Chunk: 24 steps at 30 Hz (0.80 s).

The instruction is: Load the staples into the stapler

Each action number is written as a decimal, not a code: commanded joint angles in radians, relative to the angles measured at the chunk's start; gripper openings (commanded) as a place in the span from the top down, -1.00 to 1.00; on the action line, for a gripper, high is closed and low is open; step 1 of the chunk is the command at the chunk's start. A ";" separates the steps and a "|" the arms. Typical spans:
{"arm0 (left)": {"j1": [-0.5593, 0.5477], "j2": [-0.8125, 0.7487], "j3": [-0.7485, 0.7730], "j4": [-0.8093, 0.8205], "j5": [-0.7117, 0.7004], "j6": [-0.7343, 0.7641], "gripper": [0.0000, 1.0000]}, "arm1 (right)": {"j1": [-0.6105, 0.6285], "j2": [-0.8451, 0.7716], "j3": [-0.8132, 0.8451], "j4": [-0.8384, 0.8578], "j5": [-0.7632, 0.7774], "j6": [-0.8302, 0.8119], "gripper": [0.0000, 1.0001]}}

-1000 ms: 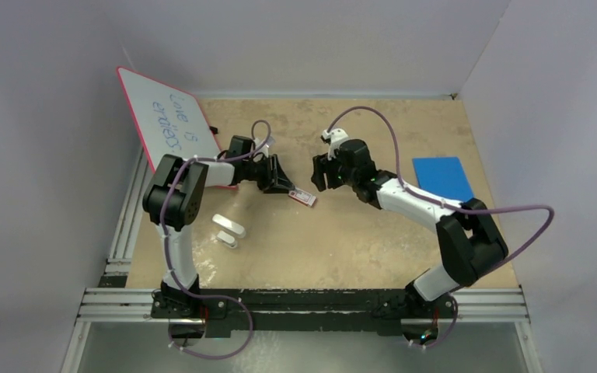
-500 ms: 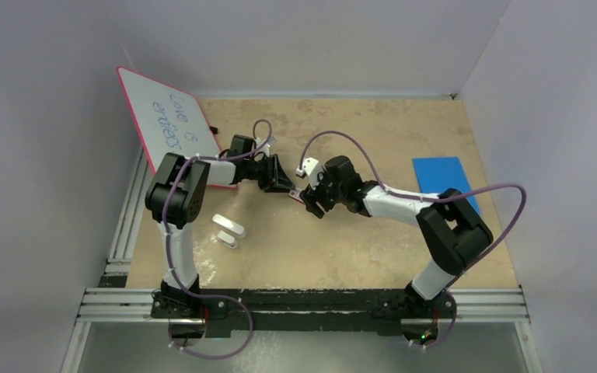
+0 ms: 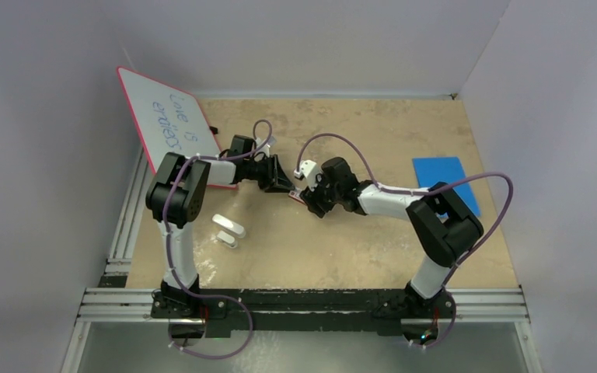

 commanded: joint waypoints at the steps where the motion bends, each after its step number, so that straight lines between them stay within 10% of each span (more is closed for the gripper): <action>1: 0.005 0.018 0.027 0.002 0.005 0.032 0.41 | -0.001 0.018 0.045 0.029 0.025 -0.018 -0.12; 24: 0.008 0.009 0.022 0.020 0.033 0.049 0.76 | -0.001 0.038 0.041 0.022 -0.012 -0.049 0.25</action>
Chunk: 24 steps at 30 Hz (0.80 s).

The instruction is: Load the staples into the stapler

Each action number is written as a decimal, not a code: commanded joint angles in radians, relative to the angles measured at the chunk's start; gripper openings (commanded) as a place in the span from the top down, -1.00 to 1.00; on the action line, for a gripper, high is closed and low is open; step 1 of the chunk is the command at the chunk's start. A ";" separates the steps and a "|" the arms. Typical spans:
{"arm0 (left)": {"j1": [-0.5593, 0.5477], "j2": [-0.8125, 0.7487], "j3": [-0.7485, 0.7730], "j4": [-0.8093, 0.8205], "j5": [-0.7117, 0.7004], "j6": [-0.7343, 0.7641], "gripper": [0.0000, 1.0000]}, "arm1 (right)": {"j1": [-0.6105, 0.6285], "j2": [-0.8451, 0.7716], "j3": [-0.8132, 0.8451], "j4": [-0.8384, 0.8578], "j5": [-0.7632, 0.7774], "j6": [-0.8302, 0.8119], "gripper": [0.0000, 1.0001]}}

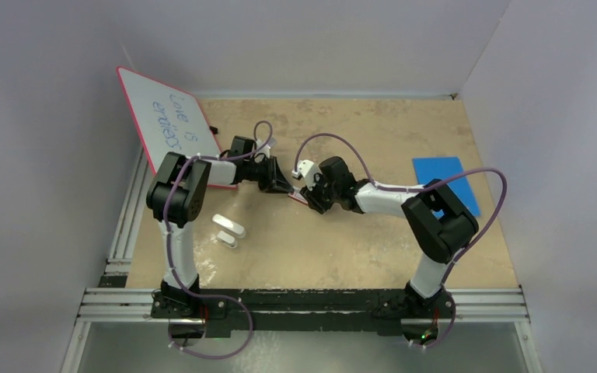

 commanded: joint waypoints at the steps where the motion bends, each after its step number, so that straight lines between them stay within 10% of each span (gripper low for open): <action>1: 0.009 0.003 0.024 0.033 0.025 0.054 0.79 | -0.001 -0.012 0.012 0.009 -0.028 -0.031 0.26; 24: 0.040 -0.020 0.003 0.033 -0.001 0.103 1.00 | 0.000 -0.075 -0.036 -0.077 -0.048 -0.073 0.39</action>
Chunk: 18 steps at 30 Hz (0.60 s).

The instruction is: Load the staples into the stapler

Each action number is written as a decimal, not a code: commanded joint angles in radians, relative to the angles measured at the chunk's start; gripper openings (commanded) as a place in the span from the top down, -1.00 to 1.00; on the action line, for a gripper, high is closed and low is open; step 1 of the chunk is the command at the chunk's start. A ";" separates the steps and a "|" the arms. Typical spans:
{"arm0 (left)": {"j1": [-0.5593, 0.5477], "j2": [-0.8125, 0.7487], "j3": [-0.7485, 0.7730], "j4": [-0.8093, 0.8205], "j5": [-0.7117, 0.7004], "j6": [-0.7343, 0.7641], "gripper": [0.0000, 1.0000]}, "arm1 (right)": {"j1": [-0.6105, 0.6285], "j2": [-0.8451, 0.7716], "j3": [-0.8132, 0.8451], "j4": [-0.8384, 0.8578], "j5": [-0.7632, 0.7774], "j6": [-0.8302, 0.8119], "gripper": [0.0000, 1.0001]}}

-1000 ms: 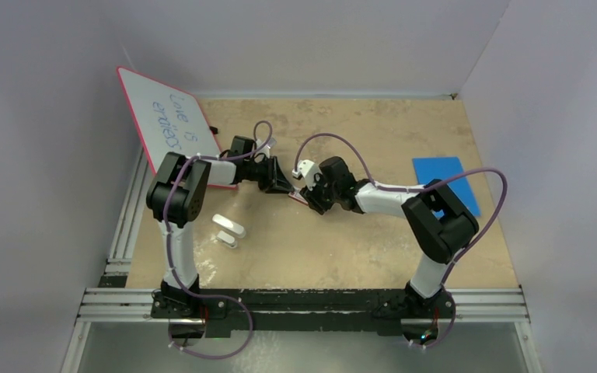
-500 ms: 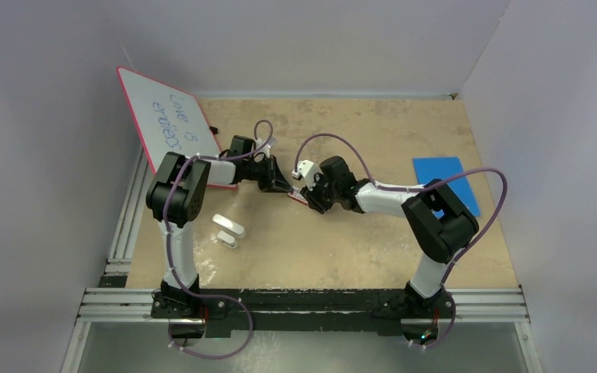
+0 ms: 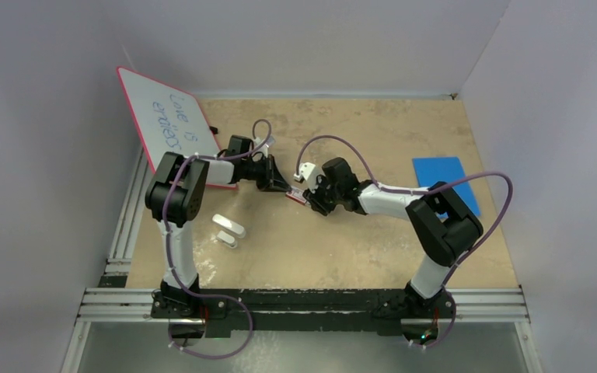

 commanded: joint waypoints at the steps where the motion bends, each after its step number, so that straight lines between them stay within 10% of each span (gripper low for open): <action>1: 0.022 -0.024 0.005 0.009 -0.042 0.055 1.00 | 0.000 -0.041 -0.009 -0.059 -0.019 -0.026 0.39; 18: 0.035 -0.059 0.059 -0.157 -0.131 0.216 1.00 | 0.000 -0.068 -0.021 -0.123 -0.029 -0.060 0.34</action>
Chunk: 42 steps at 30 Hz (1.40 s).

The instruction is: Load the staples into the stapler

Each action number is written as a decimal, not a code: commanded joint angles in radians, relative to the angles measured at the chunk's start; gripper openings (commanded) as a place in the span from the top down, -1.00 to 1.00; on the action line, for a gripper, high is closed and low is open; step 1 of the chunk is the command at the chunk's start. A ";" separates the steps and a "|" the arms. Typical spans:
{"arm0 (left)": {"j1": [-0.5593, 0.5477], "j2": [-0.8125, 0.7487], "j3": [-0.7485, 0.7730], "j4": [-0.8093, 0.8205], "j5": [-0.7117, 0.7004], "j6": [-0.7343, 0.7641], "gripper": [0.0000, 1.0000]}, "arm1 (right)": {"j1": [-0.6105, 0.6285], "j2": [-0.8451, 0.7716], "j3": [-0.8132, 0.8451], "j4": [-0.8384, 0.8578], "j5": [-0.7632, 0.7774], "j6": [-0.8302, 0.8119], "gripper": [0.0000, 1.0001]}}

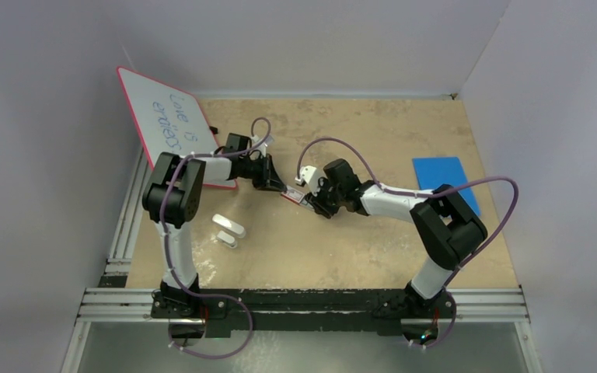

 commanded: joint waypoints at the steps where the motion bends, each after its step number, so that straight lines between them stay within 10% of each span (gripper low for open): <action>1: 0.018 -0.043 0.030 -0.037 -0.089 0.080 1.00 | 0.000 -0.035 -0.010 -0.050 -0.024 -0.026 0.33; 12: 0.018 -0.104 0.025 -0.091 -0.264 0.076 0.81 | -0.001 -0.006 0.011 -0.101 -0.011 0.001 0.04; 22: 0.018 -0.226 -0.005 -0.085 -0.293 0.005 -0.20 | -0.002 -0.163 0.027 -0.022 -0.044 0.085 -0.40; 35: -0.004 -0.482 -0.033 -0.168 -0.289 -0.062 -0.25 | -0.002 -0.364 0.054 0.139 0.389 0.636 -0.35; 42: -0.099 -0.605 -0.196 -0.142 -0.270 -0.136 -0.24 | 0.042 -0.329 0.030 0.149 0.254 0.952 -0.18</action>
